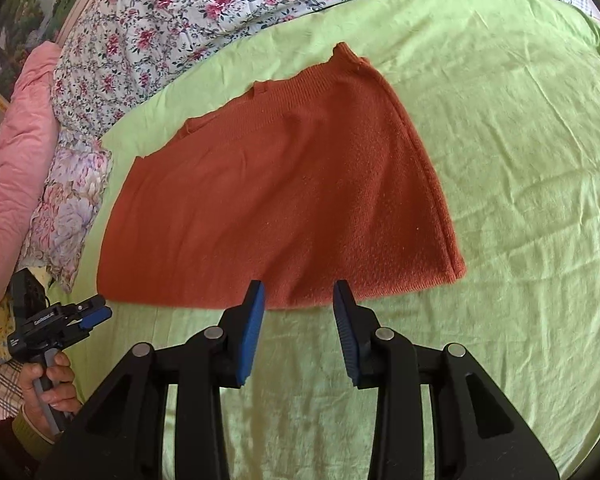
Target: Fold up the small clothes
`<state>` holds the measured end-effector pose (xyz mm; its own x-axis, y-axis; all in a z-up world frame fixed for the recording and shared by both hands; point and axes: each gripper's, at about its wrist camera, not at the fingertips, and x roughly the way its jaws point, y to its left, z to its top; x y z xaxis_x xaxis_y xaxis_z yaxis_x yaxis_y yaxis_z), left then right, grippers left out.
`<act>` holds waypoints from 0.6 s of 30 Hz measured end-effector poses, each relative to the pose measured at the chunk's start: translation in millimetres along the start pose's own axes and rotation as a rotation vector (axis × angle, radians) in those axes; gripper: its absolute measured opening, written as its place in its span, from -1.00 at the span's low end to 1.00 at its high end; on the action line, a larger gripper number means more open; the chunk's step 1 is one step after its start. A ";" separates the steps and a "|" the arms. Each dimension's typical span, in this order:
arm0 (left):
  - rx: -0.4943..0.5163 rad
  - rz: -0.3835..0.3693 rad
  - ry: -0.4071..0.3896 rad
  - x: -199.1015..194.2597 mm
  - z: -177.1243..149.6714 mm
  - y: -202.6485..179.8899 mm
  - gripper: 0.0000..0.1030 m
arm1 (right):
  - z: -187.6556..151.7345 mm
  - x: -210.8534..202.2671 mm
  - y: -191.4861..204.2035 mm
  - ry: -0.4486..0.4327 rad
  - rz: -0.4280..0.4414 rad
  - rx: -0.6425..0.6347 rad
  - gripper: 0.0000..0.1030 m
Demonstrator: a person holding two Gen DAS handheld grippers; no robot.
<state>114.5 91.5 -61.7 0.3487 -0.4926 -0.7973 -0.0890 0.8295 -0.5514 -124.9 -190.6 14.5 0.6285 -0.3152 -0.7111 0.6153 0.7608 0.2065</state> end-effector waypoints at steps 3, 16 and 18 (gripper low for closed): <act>-0.062 0.000 -0.014 -0.7 -0.6 7.4 0.10 | -1.8 -3.3 -0.6 0.006 0.016 0.001 -0.21; -0.259 0.030 -0.100 12.1 8.8 33.2 0.17 | -1.1 -2.0 -2.0 0.055 0.048 -0.029 -0.19; -0.290 0.015 -0.121 16.6 13.3 36.3 0.21 | 2.3 -2.6 -2.5 0.057 0.054 -0.036 -0.19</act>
<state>129.5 116.9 -91.7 0.4524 -0.4315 -0.7805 -0.3511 0.7183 -0.6006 -127.0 -192.9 17.4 0.6316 -0.2406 -0.7370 0.5630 0.7959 0.2227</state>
